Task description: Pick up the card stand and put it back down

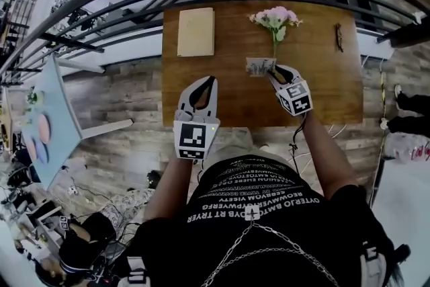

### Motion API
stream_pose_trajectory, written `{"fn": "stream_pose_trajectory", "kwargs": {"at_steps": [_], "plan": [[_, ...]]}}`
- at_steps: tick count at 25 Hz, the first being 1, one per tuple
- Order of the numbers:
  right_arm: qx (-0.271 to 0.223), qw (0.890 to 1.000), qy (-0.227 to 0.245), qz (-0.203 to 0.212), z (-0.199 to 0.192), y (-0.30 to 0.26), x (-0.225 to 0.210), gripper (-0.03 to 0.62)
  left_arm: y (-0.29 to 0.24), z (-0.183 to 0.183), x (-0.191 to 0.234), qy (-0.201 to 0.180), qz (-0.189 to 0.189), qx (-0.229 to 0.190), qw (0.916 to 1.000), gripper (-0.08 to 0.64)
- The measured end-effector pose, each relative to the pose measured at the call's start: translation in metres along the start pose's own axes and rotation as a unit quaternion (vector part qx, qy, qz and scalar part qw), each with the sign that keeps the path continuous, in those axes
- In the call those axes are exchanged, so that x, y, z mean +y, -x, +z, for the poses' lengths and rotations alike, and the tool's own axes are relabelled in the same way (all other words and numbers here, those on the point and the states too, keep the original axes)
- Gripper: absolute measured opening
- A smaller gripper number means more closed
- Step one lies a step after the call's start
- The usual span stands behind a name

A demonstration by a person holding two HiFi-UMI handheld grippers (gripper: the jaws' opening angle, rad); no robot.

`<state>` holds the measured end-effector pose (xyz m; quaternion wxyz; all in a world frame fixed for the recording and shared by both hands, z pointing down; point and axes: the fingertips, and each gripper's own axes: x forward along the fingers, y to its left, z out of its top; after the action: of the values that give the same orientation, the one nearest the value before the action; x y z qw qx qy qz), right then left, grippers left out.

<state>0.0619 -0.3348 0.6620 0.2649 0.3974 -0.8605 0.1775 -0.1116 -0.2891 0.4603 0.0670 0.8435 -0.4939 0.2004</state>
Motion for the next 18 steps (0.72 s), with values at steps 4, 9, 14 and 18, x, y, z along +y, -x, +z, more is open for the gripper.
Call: {"fn": "stream_pose_trajectory", "kwargs": {"at_steps": [4, 9, 14, 18], "plan": [[0.025, 1.000, -0.008, 0.003, -0.029, -0.019, 0.001, 0.127, -0.005, -0.009, -0.002, 0.002, -0.008, 0.007, 0.9999, 0.028], [0.054, 0.999, -0.009, -0.002, -0.057, -0.035, 0.001, 0.127, -0.002, -0.019, 0.001, 0.007, -0.009, 0.017, 0.9998, 0.028], [0.072, 0.997, 0.001, 0.002, -0.075, -0.045, 0.006, 0.129, 0.006, -0.032, 0.009, 0.012, 0.000, 0.028, 0.9995, 0.028], [0.077, 0.997, 0.016, 0.011, -0.084, -0.049, 0.011, 0.129, 0.013, -0.035, 0.011, 0.015, 0.009, 0.031, 0.9994, 0.028]]}}
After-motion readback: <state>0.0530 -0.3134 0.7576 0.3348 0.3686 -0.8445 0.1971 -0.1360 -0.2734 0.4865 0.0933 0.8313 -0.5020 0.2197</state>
